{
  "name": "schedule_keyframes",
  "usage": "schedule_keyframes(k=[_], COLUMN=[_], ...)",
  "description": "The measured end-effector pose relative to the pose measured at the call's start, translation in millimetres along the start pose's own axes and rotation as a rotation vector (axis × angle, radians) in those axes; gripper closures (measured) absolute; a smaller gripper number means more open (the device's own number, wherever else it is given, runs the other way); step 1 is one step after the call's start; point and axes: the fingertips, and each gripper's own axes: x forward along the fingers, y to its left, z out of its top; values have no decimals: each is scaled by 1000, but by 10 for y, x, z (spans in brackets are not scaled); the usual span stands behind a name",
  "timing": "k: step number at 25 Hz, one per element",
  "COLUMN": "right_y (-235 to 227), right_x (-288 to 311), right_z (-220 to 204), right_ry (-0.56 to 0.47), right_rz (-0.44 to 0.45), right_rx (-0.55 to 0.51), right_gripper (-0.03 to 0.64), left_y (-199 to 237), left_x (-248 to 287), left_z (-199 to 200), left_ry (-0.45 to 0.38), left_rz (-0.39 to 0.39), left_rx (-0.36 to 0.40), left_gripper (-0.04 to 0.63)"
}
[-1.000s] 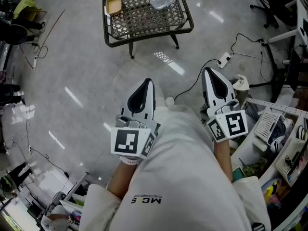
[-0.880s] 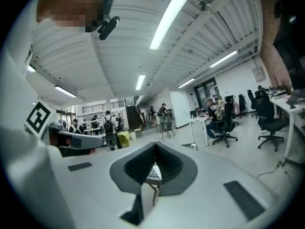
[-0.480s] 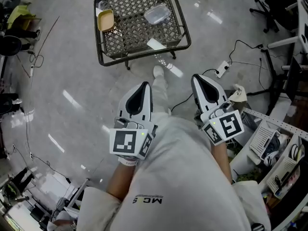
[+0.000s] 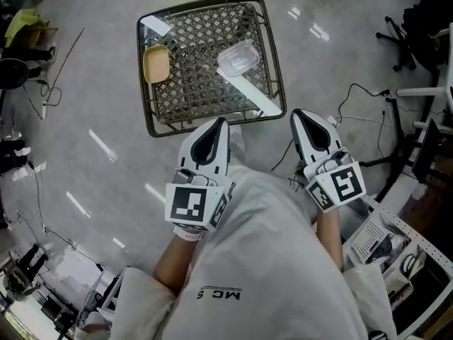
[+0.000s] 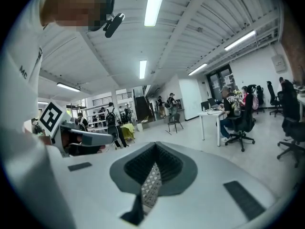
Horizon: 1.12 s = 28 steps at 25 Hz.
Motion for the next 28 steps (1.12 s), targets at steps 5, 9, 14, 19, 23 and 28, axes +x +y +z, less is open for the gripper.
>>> schedule_keyframes(k=[5,9,14,19,23,28], right_y=[-391,-542,-653,-647,-650,-671], right_x=[496,693,841,907,951,1015], right_z=[261,314,349,387,376,320], right_ry=[-23,-19,-15,-21,-28,-24], right_rz=[-12,26,68,85,76,66], right_rx=[-4,4,12,11,11,11], right_gripper=[600,600,600,600,600,600], left_y=[320,394,433,452,493,601], left_x=[520,733,907,1007,1093,1249], left_z=[208,277,234,177,106,-85], left_ry=[2,8,36,62,73,104], left_rz=[17,50,77,87,86,91], left_rx=[1,-13,-23,-32,-47,-60], left_gripper=[571,571,571,571,571,569])
